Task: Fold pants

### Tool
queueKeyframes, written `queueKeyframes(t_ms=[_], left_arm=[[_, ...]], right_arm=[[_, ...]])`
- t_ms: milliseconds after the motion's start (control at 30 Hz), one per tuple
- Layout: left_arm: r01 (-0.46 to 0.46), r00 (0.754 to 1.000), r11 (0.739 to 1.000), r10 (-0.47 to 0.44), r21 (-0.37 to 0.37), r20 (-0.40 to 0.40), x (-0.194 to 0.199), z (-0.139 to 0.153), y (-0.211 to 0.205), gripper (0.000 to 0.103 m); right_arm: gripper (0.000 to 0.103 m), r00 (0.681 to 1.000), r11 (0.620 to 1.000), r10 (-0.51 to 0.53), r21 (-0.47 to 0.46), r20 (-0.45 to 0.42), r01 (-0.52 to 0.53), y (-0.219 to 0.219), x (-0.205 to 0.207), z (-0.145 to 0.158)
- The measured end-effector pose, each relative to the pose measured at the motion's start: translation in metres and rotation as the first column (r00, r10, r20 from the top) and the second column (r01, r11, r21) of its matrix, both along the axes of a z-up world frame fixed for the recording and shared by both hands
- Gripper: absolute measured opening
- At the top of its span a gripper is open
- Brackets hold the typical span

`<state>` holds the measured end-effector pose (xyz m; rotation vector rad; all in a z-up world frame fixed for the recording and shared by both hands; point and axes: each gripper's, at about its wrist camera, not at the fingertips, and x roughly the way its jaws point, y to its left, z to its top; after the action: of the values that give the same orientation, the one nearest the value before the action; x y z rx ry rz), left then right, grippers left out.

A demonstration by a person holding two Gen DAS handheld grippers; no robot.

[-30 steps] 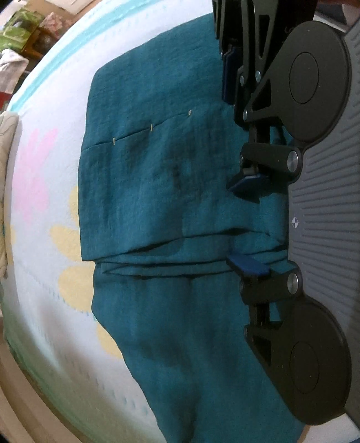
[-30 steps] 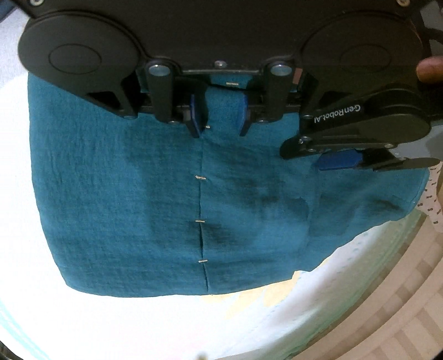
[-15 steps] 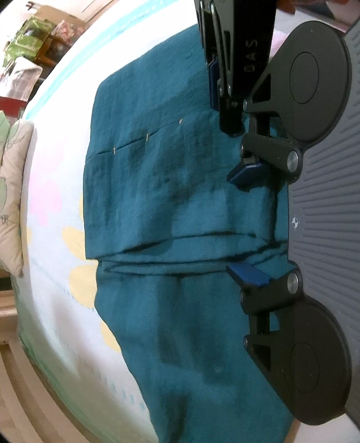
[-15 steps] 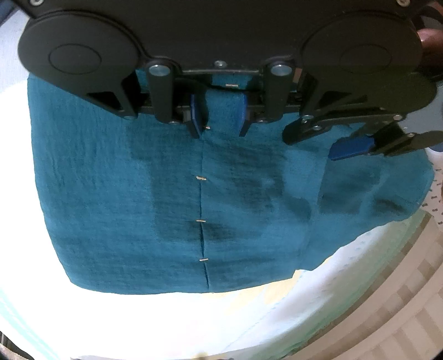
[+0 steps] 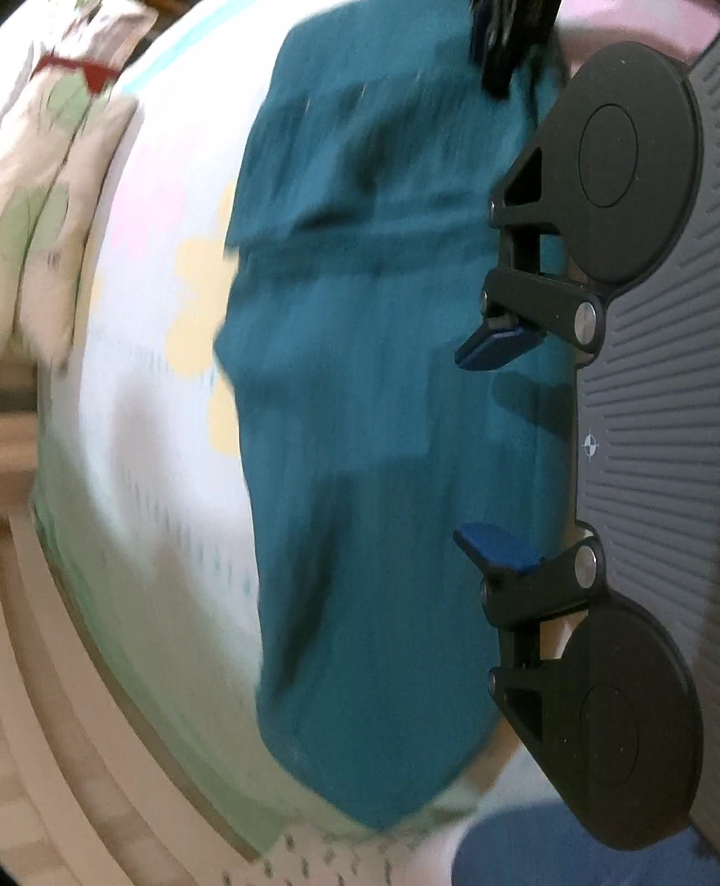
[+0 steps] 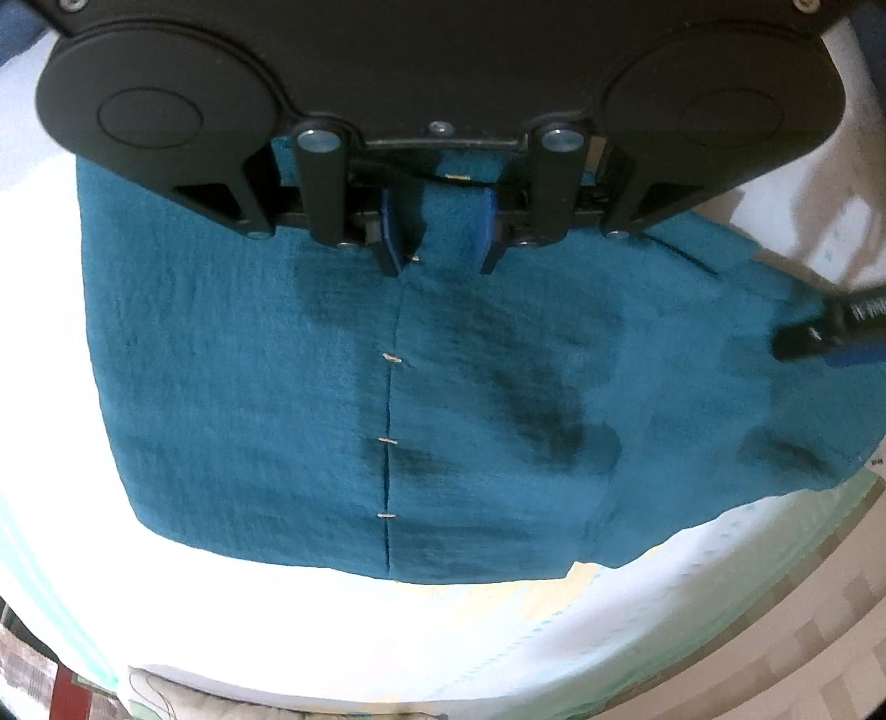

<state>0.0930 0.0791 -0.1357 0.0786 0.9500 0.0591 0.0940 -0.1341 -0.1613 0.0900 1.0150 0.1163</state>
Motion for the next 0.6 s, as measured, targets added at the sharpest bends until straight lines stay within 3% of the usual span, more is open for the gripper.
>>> queueKeyframes(t_ms=[233,433,600], left_arm=[[-0.149,0.989,0.988,0.149,-0.038,-0.009,0.012,0.007,0.062,0.06],[-0.28,0.959,0.952,0.282,-0.121,0.005,0.01,0.02,0.12,0.06],[-0.35,0.937,0.923,0.346,-0.159,-0.055,0.009,0.015,0.153,0.06]], right_arm=[[0.04,1.0,1.0,0.01,-0.003,-0.002,-0.01,0.0,0.002,0.0],[0.04,1.0,1.0,0.016,0.002,-0.016,-0.016,-0.001,0.005,0.0],[0.04,1.0,1.0,0.017,0.004,-0.017,-0.017,0.0,0.005,0.0]])
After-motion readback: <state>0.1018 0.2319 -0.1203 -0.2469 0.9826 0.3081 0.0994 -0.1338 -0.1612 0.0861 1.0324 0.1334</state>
